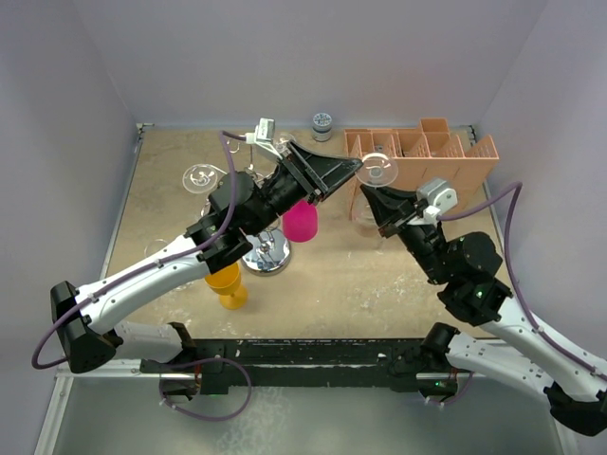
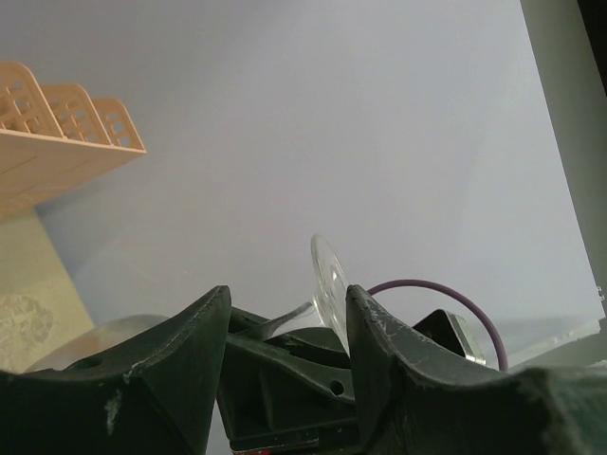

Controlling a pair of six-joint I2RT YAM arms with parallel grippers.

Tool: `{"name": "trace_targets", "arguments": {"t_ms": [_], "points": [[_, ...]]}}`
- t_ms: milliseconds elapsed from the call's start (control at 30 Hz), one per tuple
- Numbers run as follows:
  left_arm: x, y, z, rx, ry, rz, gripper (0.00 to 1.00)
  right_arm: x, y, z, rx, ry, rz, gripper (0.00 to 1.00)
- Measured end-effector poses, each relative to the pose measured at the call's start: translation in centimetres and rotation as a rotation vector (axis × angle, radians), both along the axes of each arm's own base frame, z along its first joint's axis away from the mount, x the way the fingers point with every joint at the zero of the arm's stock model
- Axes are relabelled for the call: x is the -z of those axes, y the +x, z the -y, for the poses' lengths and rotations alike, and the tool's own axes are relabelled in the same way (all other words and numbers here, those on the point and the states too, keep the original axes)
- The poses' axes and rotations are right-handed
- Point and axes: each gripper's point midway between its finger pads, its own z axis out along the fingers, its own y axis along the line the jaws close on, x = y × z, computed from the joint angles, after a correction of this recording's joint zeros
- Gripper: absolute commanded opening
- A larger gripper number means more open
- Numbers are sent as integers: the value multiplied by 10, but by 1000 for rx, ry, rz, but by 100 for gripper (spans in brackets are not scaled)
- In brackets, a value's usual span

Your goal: Place the wine glass upside down on the wine glass rack

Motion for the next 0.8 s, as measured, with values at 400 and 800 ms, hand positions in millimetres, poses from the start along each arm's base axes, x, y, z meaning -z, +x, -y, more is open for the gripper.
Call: {"name": "trace_targets", "arguments": {"t_ms": [400, 800], "points": [[-2, -6, 5, 59, -41, -45, 0, 17, 4, -12, -23, -89, -14, 0], [-7, -9, 7, 113, -38, -65, 0, 17, 4, -13, -31, -65, -31, 33]]}}
